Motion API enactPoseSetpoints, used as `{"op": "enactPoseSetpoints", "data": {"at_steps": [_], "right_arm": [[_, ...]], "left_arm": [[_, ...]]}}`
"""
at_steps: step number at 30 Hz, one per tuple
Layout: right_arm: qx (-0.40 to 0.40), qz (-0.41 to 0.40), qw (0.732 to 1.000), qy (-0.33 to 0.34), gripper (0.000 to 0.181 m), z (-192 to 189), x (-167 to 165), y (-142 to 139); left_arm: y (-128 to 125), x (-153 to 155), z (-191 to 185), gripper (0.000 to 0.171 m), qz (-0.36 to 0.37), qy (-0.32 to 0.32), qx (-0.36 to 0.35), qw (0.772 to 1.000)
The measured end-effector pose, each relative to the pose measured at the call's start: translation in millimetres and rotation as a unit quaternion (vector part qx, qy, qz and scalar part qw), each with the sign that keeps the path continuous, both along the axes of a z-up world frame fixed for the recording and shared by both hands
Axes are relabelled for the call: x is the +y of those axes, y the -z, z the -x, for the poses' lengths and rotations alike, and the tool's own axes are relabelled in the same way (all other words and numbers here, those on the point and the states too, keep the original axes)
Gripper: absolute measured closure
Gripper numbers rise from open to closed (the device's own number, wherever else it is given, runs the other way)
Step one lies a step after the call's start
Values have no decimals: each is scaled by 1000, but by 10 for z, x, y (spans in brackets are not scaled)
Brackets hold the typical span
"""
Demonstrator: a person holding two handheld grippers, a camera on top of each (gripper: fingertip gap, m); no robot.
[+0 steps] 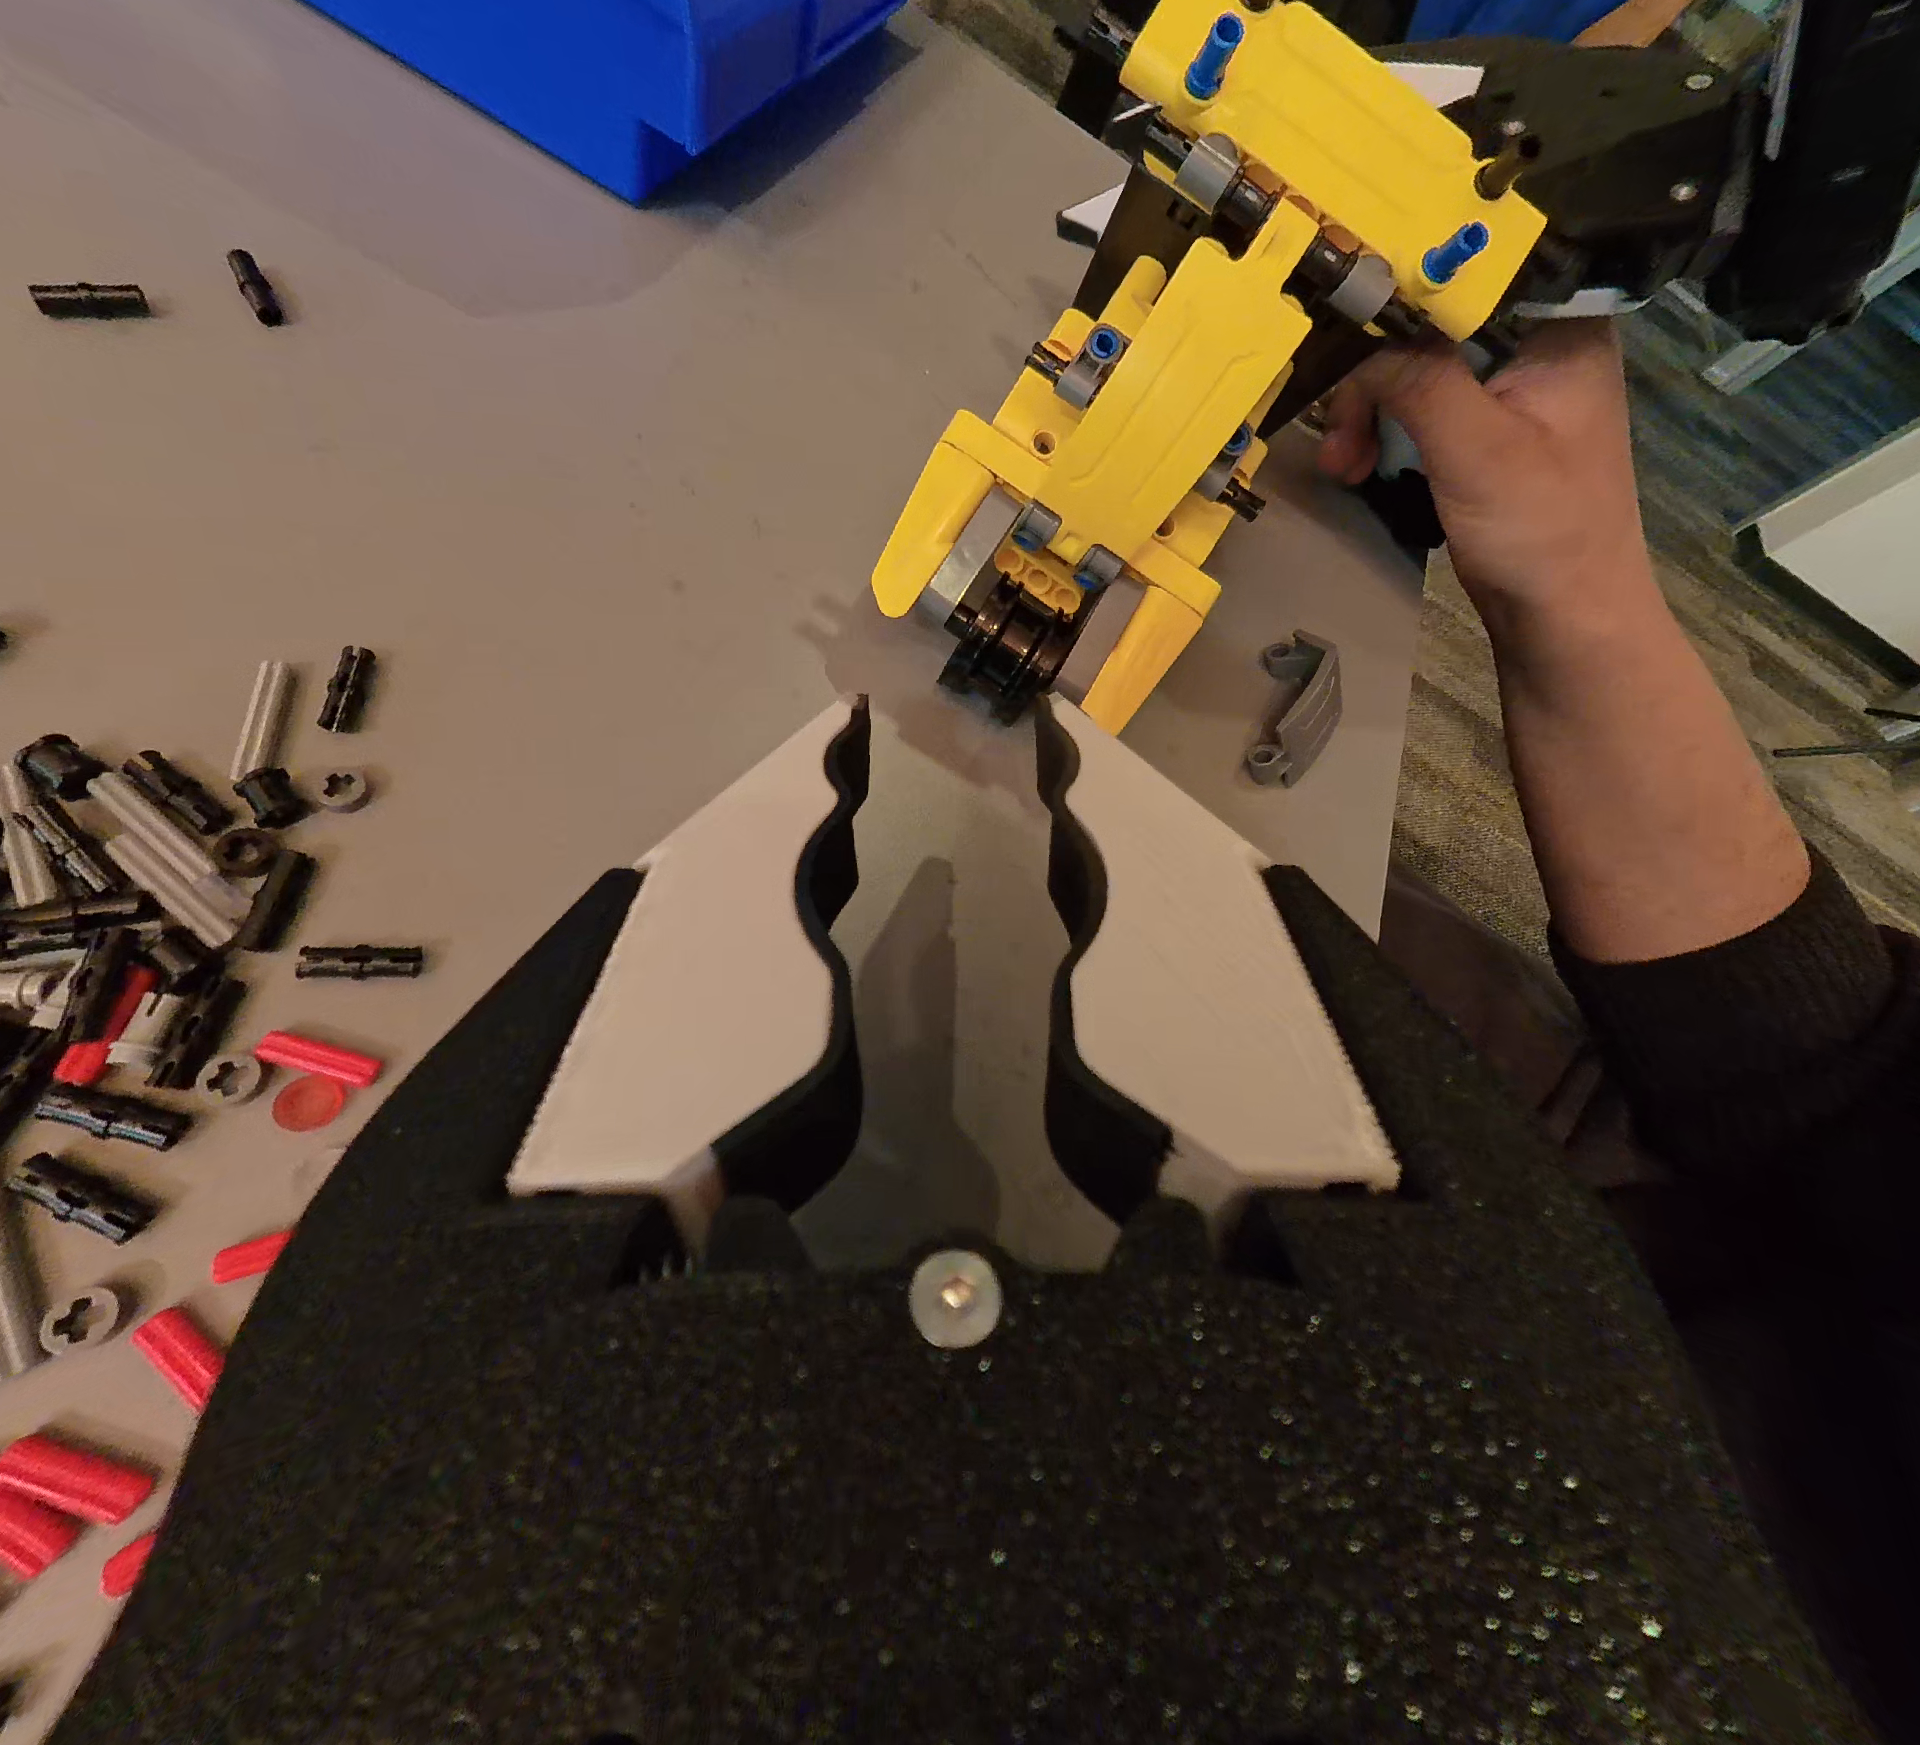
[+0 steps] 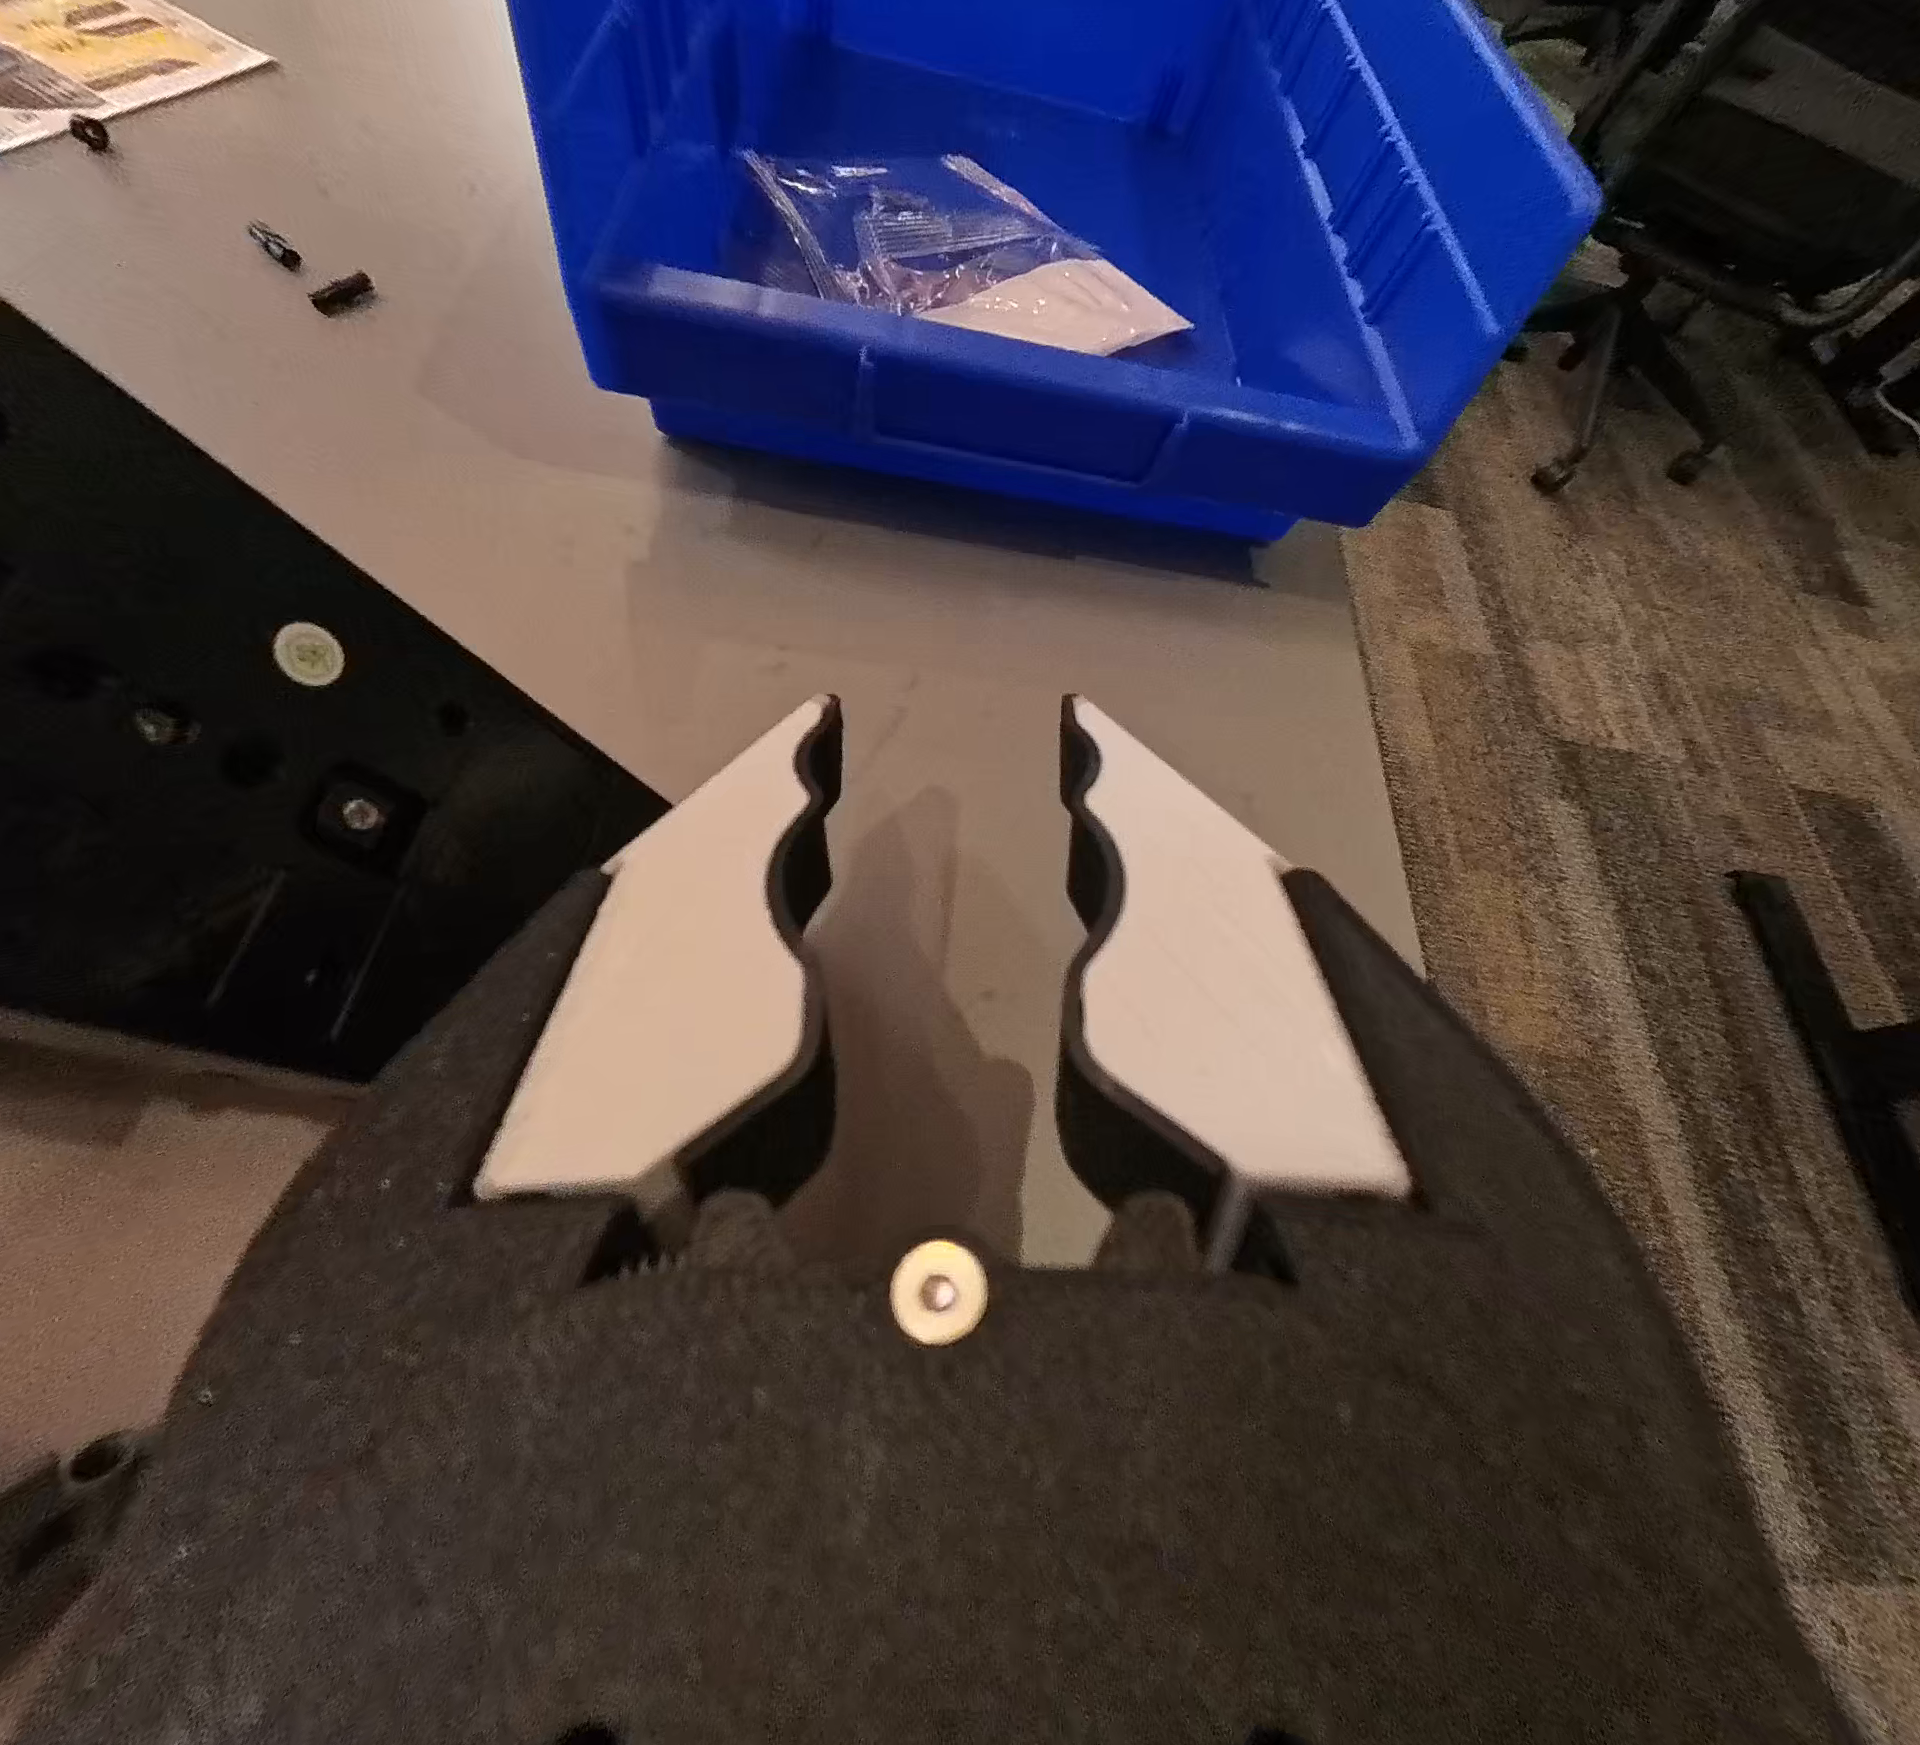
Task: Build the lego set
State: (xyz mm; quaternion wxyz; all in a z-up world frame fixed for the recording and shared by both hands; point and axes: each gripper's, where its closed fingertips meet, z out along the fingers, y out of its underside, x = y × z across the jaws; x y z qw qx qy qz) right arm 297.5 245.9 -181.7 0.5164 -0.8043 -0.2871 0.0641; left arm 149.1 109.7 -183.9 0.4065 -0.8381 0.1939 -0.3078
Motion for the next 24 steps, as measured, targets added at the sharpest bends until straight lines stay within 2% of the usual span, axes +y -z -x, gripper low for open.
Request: {"op": "enactPoseSetpoints", "data": {"at_steps": [4, 7, 9, 11, 13, 15, 17, 19, 22, 24], "right_arm": [[2, -2, 1000, -3, 140, 8, -9, -11], [15, 2, 1000, -10, 143, 19, -20, -22], [32, 8, 999, -13, 143, 14, -20, -38], [55, 10, 998, -15, 143, 2, -23, -70], [78, 10, 997, -17, 143, -14, -27, -113], [99, 11, 995, -19, 143, -28, -32, -148], [115, 16, 993, -20, 143, -39, -30, -162], [127, 26, 991, -20, 143, -48, -22, -156], [139, 39, 989, -21, 143, -54, -15, -146], [146, 41, 988, -24, 143, -51, -21, -154]], "left_arm": [[-52, 14, 40, 140, 6, -7, -34, 999], [-195, 10, 196, 140, 36, -15, -102, 994], [-289, 92, 589, 140, 17, -59, -78, 995], [-364, 189, 1257, 141, -18, -146, -15, 989], [-391, 184, 2087, 141, -34, -256, 49, 965], [-374, 40, 2829, 141, -26, -349, 82, 933], [-285, -171, 3329, 141, 4, -404, 102, 909], [-162, -345, 3609, 141, 38, -427, 130, 894], [-14, -402, 3607, 141, 71, -403, 131, 903], [59, -396, 3660, 141, 77, -410, 172, 892]]}}
